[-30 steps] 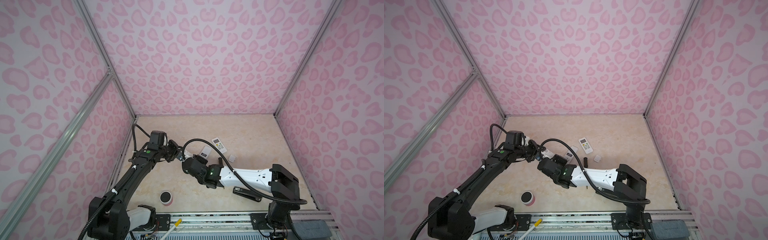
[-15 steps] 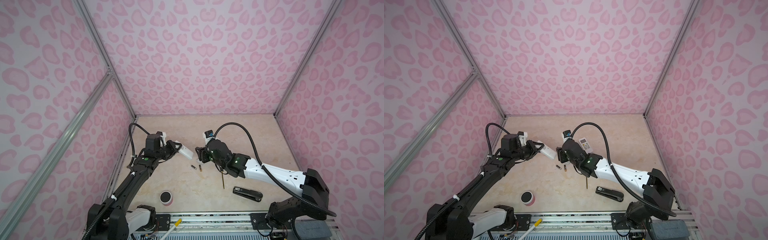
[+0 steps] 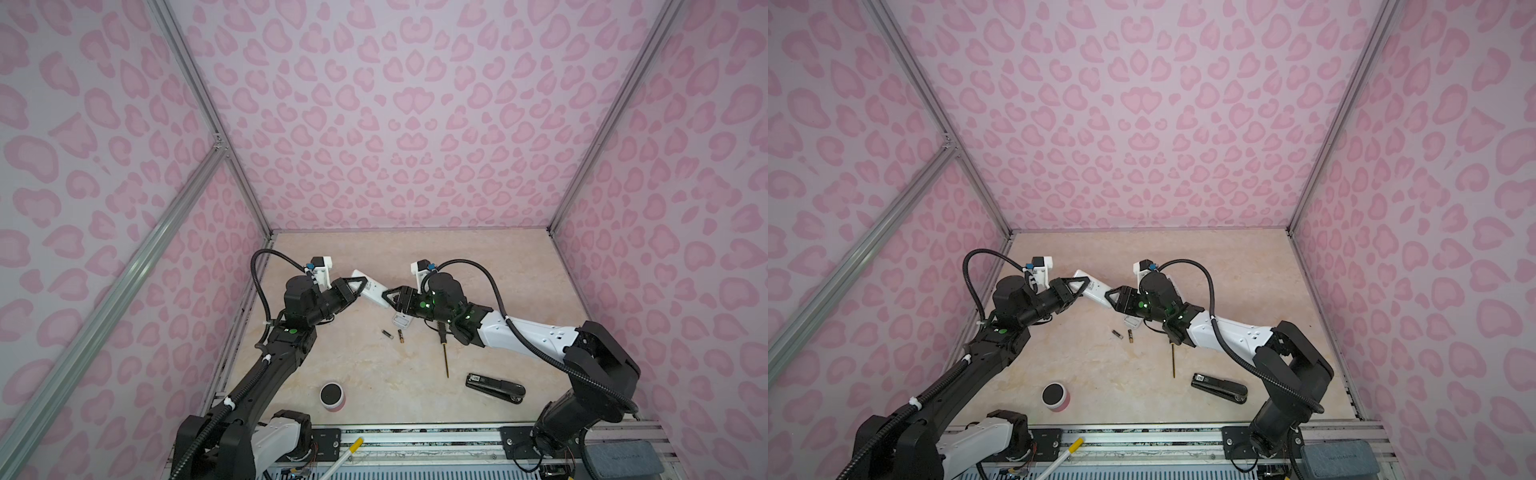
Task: Unload the batteries from the remote control
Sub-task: 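Grasp the held remote's battery end with the right gripper, then pull the battery cover off the remote with the right gripper while the left holds it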
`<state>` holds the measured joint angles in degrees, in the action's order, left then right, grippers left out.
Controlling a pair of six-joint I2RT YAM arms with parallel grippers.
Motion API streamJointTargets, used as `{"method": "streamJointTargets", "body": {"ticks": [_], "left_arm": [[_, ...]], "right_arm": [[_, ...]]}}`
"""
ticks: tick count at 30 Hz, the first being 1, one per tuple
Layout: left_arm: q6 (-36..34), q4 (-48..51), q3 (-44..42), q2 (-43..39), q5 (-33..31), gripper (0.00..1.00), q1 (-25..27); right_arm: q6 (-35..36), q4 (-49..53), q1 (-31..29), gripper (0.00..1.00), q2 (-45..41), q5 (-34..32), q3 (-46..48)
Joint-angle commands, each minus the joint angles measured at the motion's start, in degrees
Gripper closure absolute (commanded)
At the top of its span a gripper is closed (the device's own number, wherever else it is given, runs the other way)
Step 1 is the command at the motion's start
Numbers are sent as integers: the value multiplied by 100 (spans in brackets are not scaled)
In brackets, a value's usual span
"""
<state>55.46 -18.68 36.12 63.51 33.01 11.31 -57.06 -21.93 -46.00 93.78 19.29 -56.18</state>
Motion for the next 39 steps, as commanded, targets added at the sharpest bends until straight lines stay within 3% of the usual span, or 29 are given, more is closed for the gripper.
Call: {"method": "streamJointTargets", "body": {"ticks": [1,7,10,12,15,18,20,24,26,35,39], "left_arm": [[137,-648,-9,-31,188,96,3],[114,-647,-67,-5,198,96,-30],[138,-688,-103,13,229,96,-60],[149,-702,-105,31,257,96,-68],[205,-773,-103,72,335,96,-82],[336,-894,-110,124,403,96,-88],[428,-977,-105,137,442,96,-100],[463,-996,-97,137,470,96,-126],[466,-996,-113,141,478,96,-168],[457,-979,-193,104,531,96,-257],[466,-981,-254,111,547,96,-321]], "right_arm": [[-531,-715,18,54,150,346,98],[-642,-906,81,74,203,391,189],[-770,-1109,128,78,214,394,321],[-831,-1186,146,74,228,425,352],[-891,-1223,144,52,310,525,294],[-1003,-1399,144,46,421,635,234],[-1034,-1473,141,49,465,663,220],[-1025,-1480,144,68,463,655,257],[-1052,-1481,167,72,448,640,323],[-1119,-1577,227,72,426,637,463],[-1119,-1531,232,60,389,670,495]]}}
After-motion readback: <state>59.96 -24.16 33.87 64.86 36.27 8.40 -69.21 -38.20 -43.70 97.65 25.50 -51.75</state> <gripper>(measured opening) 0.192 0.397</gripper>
